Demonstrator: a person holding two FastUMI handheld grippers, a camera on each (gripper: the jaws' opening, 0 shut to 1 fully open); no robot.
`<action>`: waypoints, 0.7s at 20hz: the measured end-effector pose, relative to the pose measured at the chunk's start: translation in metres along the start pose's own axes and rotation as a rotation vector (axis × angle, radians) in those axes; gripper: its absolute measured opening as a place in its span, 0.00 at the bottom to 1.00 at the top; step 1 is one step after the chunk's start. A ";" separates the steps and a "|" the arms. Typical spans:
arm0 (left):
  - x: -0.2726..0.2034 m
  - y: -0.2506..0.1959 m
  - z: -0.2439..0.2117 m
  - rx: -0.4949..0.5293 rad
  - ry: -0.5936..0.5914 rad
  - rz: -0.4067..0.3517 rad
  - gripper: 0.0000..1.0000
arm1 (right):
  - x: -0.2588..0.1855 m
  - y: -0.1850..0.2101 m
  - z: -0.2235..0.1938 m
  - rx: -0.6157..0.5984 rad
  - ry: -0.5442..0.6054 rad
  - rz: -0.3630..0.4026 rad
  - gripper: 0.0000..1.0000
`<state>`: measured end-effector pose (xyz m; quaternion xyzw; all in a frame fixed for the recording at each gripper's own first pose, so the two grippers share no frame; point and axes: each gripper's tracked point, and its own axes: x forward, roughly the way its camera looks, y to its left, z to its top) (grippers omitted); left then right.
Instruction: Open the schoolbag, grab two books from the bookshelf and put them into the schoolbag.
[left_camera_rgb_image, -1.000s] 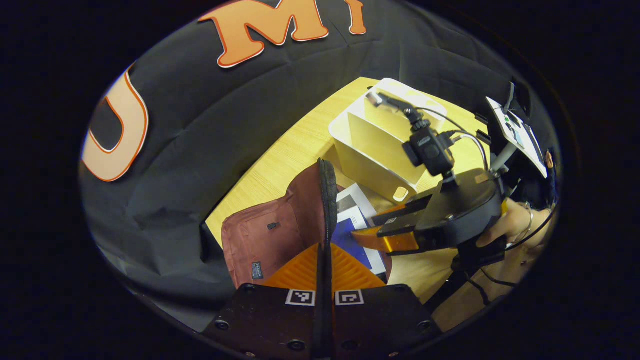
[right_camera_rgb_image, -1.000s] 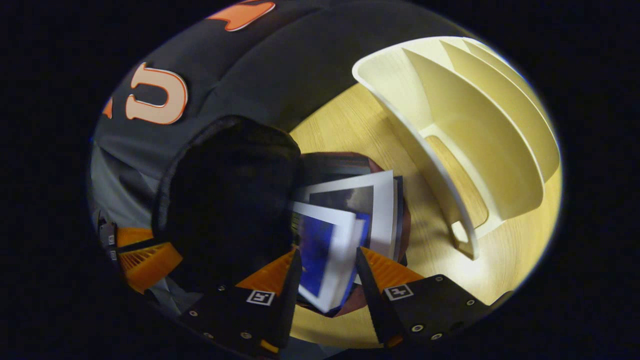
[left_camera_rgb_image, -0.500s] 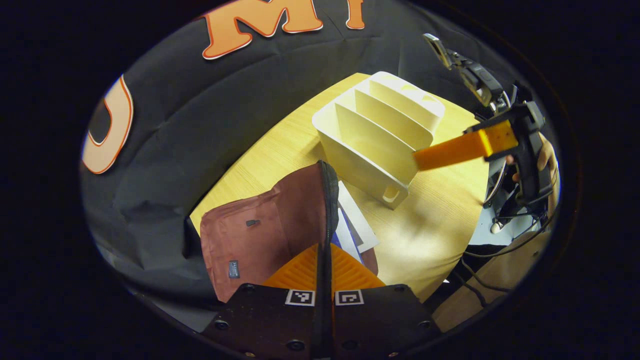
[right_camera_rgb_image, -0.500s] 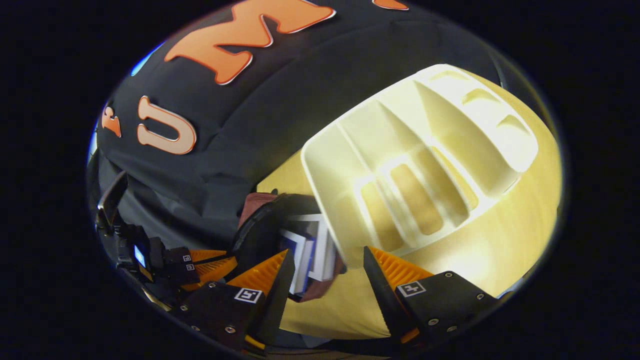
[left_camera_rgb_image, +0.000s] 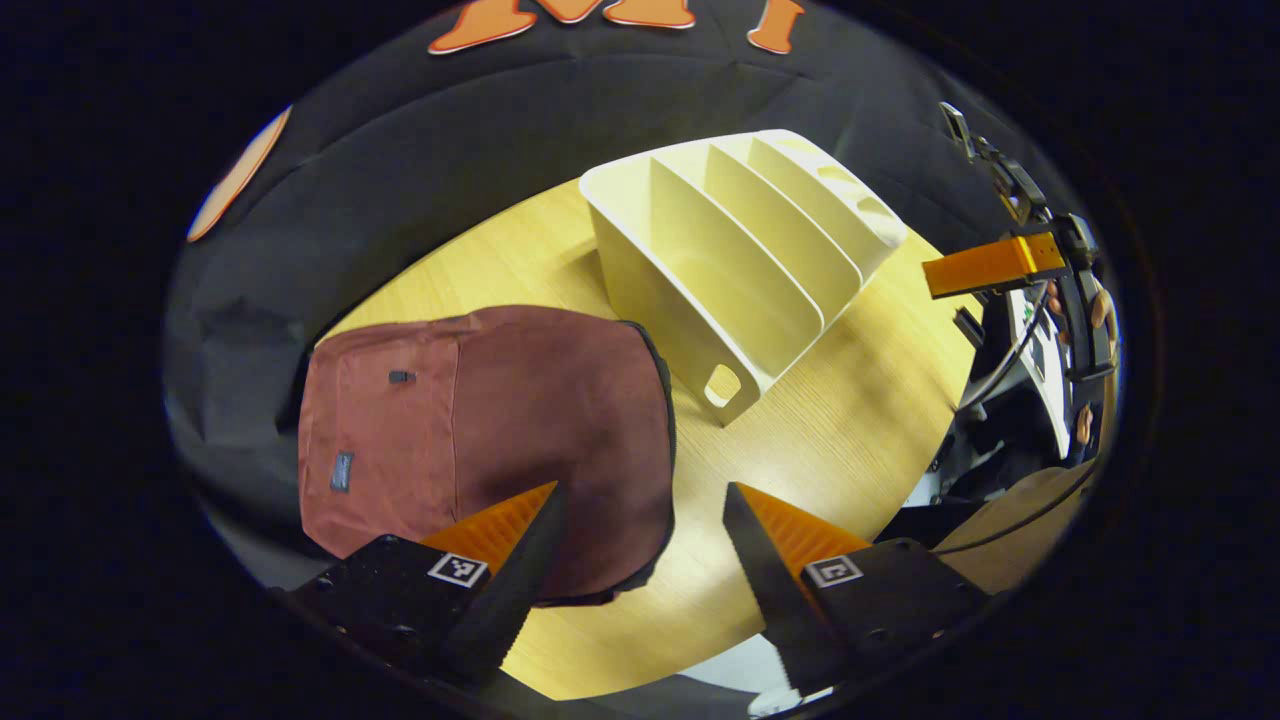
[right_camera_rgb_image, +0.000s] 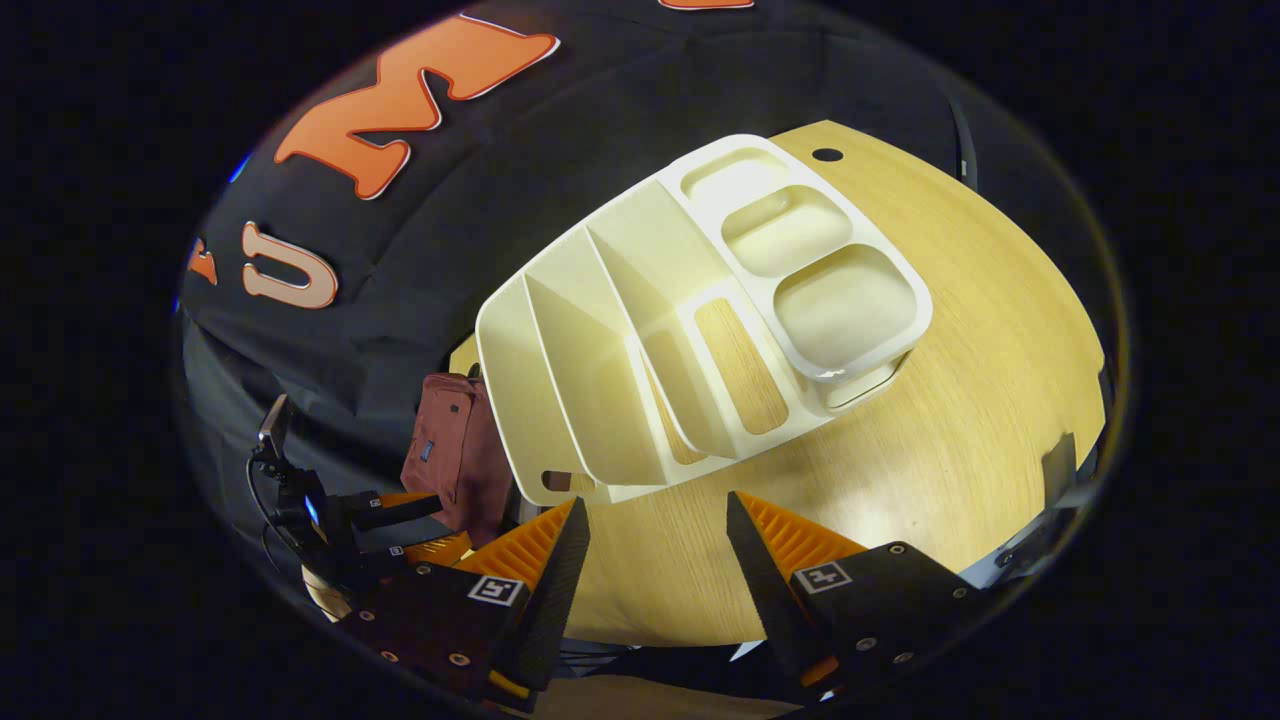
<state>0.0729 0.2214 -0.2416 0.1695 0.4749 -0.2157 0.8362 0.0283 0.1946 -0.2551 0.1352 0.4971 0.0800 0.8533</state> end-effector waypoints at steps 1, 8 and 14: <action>0.001 -0.006 -0.002 -0.037 -0.013 0.008 1.00 | -0.003 -0.006 0.002 -0.018 0.008 0.007 0.83; -0.010 -0.057 0.022 -0.225 -0.234 0.059 0.98 | -0.033 -0.012 0.030 -0.172 -0.007 0.056 0.83; -0.044 -0.079 0.087 -0.236 -0.547 0.118 0.98 | -0.099 0.014 0.090 -0.399 -0.283 0.066 0.83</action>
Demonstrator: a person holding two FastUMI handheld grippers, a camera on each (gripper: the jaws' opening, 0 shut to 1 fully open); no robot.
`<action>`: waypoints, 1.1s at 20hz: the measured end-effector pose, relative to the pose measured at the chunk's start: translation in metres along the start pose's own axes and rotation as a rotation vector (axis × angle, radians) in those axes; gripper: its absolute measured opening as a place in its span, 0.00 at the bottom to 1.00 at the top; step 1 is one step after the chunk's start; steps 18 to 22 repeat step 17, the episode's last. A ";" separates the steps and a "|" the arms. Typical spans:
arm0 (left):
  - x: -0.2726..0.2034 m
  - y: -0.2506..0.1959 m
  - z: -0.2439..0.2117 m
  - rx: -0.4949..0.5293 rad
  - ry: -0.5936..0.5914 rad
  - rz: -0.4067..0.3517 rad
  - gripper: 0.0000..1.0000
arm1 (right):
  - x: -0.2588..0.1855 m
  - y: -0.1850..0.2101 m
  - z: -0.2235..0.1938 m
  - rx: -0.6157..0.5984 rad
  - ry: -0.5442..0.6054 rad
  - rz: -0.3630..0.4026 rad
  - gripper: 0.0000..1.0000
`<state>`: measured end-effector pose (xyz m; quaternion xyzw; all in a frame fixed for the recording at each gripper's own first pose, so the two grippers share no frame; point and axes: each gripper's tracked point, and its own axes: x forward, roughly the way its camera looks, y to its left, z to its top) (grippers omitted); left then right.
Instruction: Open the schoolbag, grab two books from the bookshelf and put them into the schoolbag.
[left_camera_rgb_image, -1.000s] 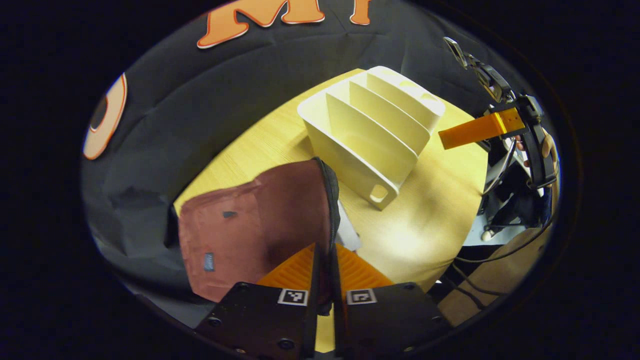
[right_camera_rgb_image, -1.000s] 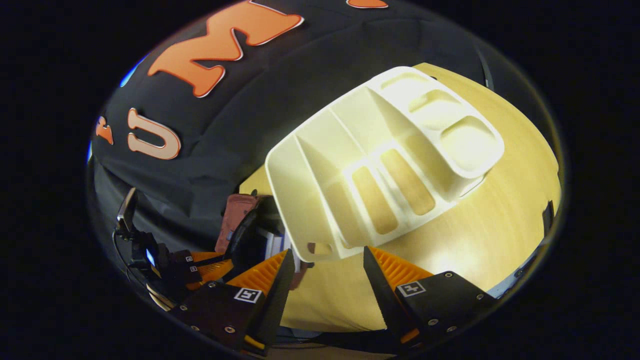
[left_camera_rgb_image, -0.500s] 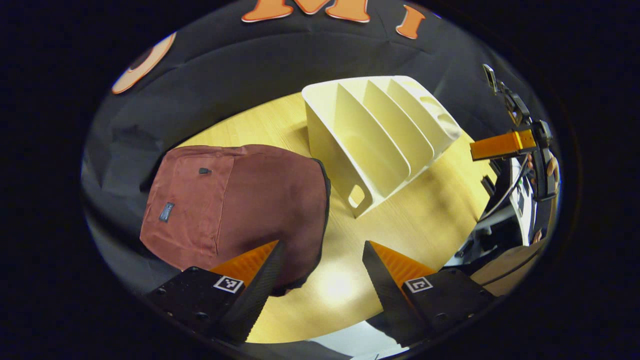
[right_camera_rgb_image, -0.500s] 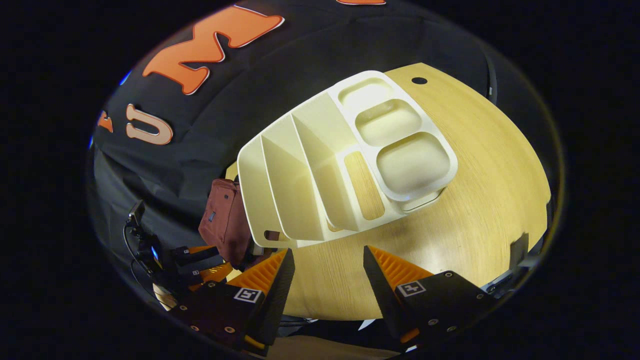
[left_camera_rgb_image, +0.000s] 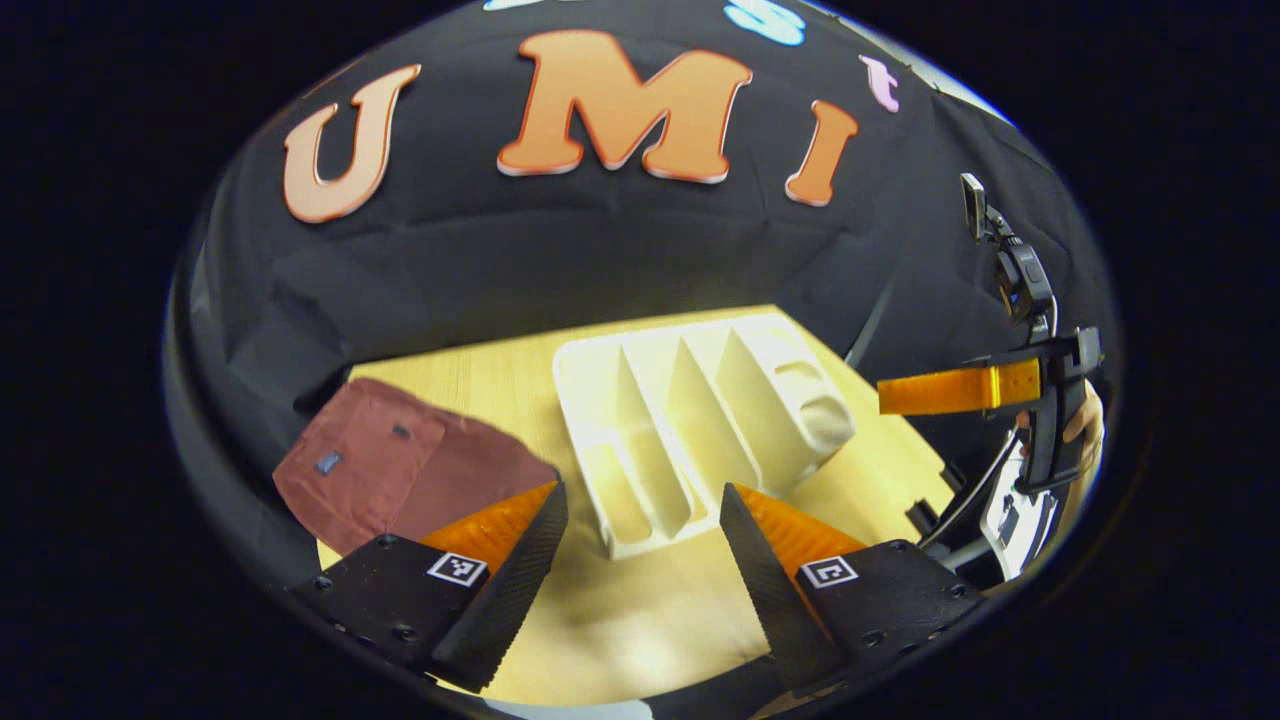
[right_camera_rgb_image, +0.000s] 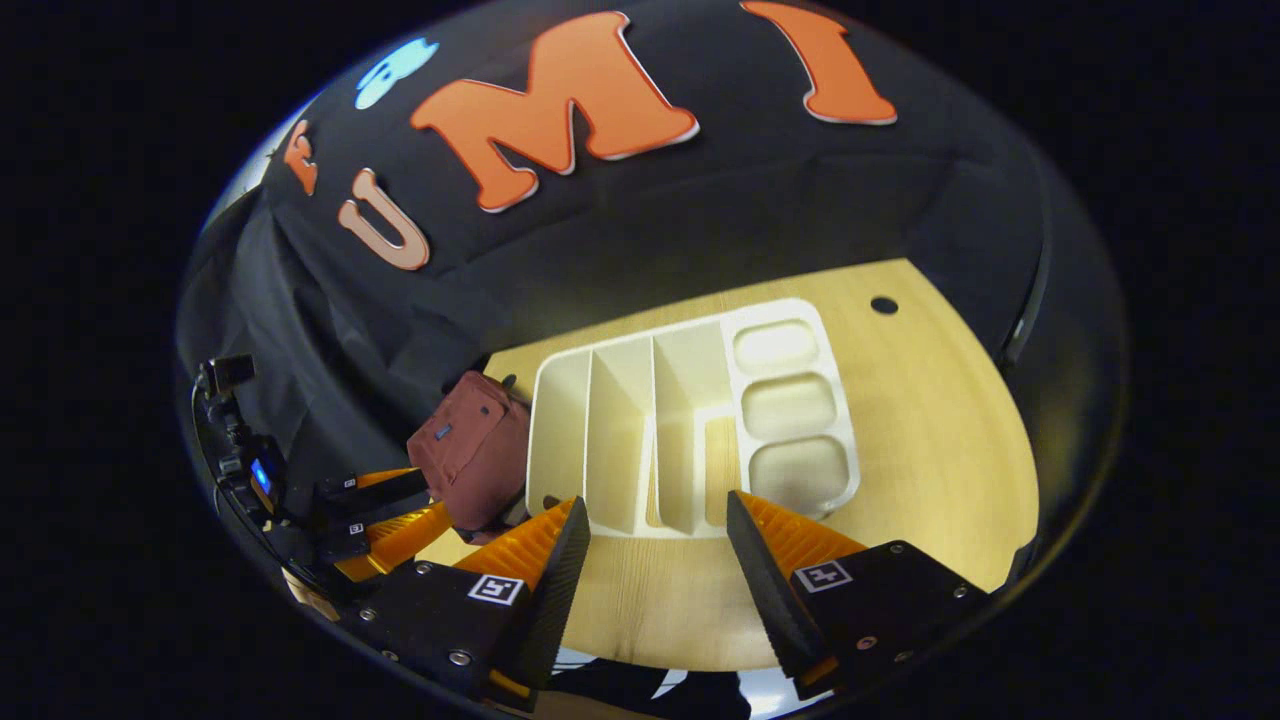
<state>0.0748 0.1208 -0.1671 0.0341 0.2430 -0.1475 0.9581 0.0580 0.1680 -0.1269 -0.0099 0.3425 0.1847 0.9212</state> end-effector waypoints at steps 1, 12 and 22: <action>0.003 -0.002 0.006 0.013 -0.052 0.011 0.98 | -0.007 0.000 0.010 -0.029 -0.055 -0.007 0.83; -0.005 0.012 0.064 -0.027 -0.438 0.155 0.97 | -0.076 -0.021 0.069 -0.116 -0.509 -0.197 0.82; -0.008 0.004 0.074 -0.001 -0.477 0.185 0.97 | -0.077 -0.034 0.061 -0.141 -0.520 -0.239 0.82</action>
